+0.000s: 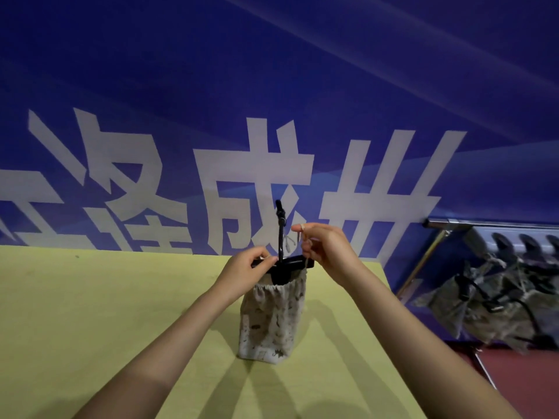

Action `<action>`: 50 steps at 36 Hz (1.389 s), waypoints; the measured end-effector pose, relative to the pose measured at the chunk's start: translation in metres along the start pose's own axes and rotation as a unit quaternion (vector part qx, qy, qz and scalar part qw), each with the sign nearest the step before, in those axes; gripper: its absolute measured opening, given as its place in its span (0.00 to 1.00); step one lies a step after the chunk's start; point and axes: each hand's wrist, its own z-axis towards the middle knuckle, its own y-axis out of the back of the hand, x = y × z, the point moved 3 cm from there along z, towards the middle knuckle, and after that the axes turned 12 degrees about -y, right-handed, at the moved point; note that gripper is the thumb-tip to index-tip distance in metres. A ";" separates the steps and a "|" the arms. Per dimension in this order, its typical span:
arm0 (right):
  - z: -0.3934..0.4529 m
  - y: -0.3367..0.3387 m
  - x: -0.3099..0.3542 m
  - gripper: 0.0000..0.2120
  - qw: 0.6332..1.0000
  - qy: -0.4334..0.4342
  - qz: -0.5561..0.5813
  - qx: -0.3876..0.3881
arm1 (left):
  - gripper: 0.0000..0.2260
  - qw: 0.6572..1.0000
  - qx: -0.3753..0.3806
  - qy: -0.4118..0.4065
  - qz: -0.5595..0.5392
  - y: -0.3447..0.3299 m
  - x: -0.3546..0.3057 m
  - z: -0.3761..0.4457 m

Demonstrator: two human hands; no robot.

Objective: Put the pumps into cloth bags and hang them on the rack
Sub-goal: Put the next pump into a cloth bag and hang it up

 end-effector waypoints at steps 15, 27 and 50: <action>-0.006 0.024 -0.039 0.11 0.860 0.159 -0.473 -0.105 | 0.11 0.994 -0.045 0.000 -0.099 -0.026 -0.018 0.009; -0.039 0.084 -0.039 0.12 0.894 0.154 -0.394 -0.150 | 0.13 0.979 -0.066 0.023 -0.192 -0.042 -0.067 0.038; -0.124 0.369 -0.036 0.16 0.898 0.100 -0.421 -0.086 | 0.14 0.927 0.005 0.042 -0.373 -0.280 -0.275 0.076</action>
